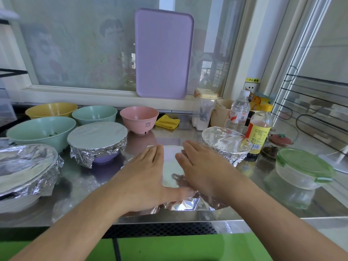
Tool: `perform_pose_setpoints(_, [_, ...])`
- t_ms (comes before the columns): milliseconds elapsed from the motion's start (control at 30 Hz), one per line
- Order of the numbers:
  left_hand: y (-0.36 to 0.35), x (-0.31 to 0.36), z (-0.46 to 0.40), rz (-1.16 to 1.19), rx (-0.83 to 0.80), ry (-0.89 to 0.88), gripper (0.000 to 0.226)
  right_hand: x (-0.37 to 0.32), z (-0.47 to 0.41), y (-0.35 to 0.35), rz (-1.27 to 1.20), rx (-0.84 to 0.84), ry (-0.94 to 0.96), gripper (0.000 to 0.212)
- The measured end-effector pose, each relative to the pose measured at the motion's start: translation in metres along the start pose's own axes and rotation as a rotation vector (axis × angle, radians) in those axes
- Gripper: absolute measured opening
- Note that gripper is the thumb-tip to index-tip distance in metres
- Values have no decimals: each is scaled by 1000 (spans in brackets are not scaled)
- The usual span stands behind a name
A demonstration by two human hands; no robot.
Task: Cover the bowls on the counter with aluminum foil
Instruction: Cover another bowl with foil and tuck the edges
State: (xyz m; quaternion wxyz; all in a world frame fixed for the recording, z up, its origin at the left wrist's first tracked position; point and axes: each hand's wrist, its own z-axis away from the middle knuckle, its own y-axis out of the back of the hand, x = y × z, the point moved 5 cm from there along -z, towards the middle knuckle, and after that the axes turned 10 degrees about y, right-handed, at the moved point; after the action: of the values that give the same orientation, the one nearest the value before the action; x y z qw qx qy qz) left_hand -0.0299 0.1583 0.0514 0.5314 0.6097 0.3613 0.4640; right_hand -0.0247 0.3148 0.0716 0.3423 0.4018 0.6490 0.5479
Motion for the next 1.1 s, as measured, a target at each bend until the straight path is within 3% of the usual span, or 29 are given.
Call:
perform_pose_setpoints(133, [0, -1, 2, 10, 46, -17, 144, -9, -23, -17, 41, -31, 91, 56])
perform_pose_setpoints(233, [-1, -4, 3, 48, 14, 16, 150, 3, -19, -27, 14, -142, 12, 51])
perform_pose_setpoints(433, [1, -4, 5, 95, 24, 11, 149, 13, -4, -25, -8, -12, -11, 28])
perform_pose_setpoints(533, [3, -2, 6, 106, 25, 9, 144, 15, 5, -29, -135, -33, -88, 28])
perform_pose_setpoints(667, [5, -3, 9, 119, 14, 36, 146, 13, 17, -24, -112, 5, -93, 61])
perform_pose_setpoints(800, [7, -5, 15, 163, 1, 53, 144, 15, 23, -21, -53, -31, -61, 71])
perform_pose_setpoints(900, [7, -6, 16, 169, -5, 54, 145, 14, 21, -17, 13, -59, -7, 110])
perform_pose_setpoints(933, [7, -6, 16, 165, -6, 55, 144, 14, 18, -17, 15, -82, -14, 114])
perform_pose_setpoints(1033, [8, -5, 15, 160, -12, 58, 145, 5, 5, -23, 24, -90, -32, 81])
perform_pose_setpoints(1100, [7, -6, 13, 167, -11, 55, 148, -1, 1, -25, -68, -71, -107, 103])
